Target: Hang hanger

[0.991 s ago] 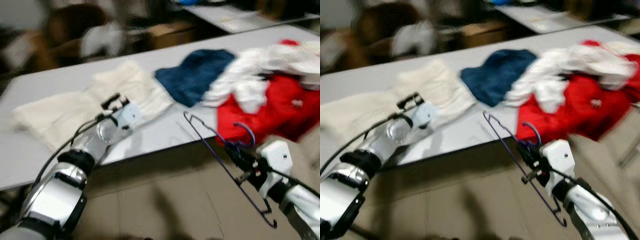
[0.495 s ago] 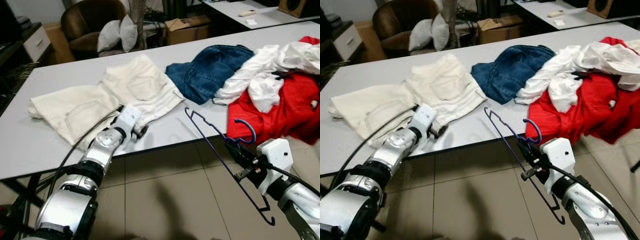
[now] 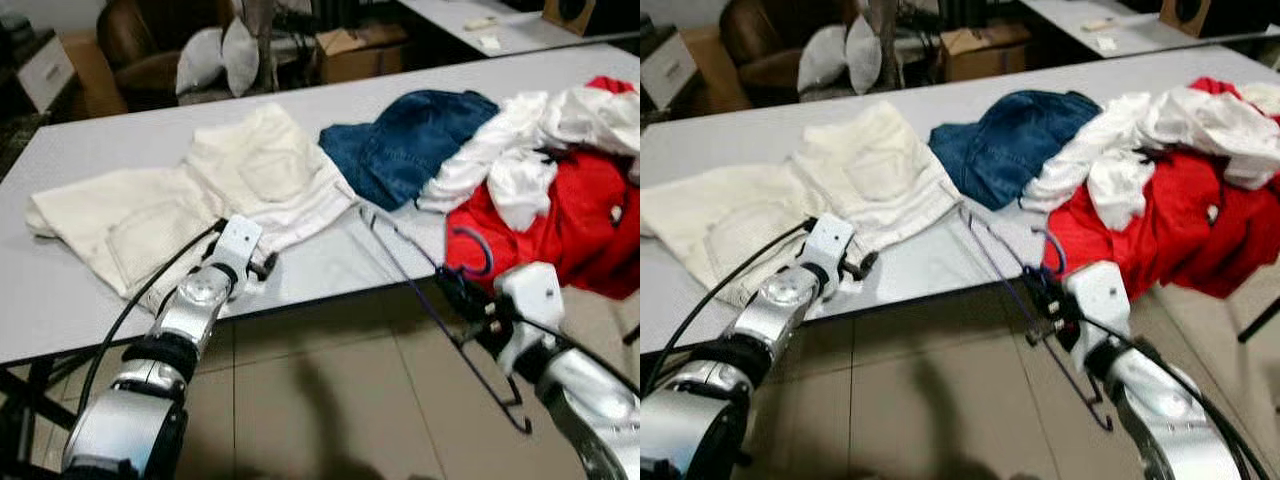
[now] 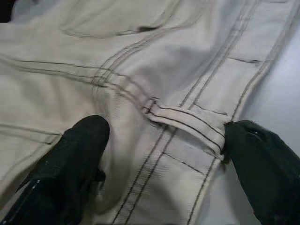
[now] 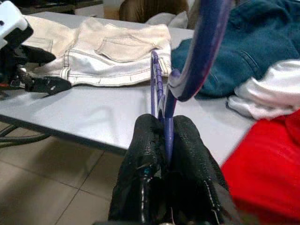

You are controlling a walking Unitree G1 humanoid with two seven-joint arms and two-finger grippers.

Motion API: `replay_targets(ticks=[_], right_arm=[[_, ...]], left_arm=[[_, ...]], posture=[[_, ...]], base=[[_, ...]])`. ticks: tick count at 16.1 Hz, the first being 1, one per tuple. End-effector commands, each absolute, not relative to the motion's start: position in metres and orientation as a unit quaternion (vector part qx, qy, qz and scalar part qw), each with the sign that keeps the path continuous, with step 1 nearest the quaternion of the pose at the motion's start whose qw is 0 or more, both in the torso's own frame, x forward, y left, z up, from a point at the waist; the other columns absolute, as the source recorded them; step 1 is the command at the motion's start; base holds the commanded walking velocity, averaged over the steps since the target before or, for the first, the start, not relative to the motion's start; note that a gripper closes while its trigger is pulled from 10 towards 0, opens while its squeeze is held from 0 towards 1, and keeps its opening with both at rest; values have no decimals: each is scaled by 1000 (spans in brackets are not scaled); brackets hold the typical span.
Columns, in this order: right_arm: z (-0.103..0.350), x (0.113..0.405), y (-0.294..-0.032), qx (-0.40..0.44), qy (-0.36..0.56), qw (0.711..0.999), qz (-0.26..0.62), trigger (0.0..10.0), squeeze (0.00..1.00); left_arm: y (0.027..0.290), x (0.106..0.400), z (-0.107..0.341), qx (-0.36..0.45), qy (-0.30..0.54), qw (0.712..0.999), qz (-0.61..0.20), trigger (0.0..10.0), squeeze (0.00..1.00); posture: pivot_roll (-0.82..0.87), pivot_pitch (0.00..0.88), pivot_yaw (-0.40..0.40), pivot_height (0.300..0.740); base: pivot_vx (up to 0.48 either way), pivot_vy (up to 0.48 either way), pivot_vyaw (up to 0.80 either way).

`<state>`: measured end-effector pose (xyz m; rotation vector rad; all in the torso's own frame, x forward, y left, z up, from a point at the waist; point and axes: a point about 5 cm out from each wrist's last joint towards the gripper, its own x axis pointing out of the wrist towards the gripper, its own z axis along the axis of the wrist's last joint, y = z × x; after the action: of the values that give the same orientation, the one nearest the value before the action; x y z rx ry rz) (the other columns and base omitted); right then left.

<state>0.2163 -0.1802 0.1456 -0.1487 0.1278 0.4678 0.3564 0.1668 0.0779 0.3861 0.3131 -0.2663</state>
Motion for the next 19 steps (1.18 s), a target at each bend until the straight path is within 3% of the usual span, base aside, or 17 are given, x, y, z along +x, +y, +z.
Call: replay_targets(ticks=[1,2,3,6,7,8,9,14,19], right_arm=[[143,216,-178,-67,73,966,237,10000,0],[144,216,-177,-67,72,966,237,10000,0],[145,216,-177,-68,72,966,239,10000,0],[146,215,-178,-70,74,966,237,10000,0],[146,215,-178,-70,74,967,235,10000,0],[146,215,-179,-71,74,967,234,10000,0],[146,215,-179,-71,74,967,233,10000,0],[146,215,-179,-72,72,968,230,10000,0],[146,215,-180,-76,70,968,229,10000,0]], left_arm=[[176,356,76,198,169,959,-109,10000,1000],[173,357,76,182,171,962,-112,10000,184],[165,355,70,142,196,962,-130,10000,0],[166,351,57,83,267,955,-104,10000,0],[167,350,55,58,283,952,-99,4196,0],[167,350,55,48,288,952,-97,4196,0],[168,349,54,35,298,949,-99,0,0],[171,341,43,34,341,932,-120,0,0],[169,340,42,29,335,934,-119,0,0]], posture=[[-150,0,77,740],[-153,0,76,740],[-160,0,80,740],[-169,0,90,740],[-171,0,93,740],[-171,0,93,740],[-171,0,96,740],[-169,0,102,740],[-173,0,110,740]], base=[[0,0,0],[0,0,0],[0,0,0],[0,0,0],[0,0,0],[0,0,0],[0,0,0],[0,0,0],[0,0,0]])
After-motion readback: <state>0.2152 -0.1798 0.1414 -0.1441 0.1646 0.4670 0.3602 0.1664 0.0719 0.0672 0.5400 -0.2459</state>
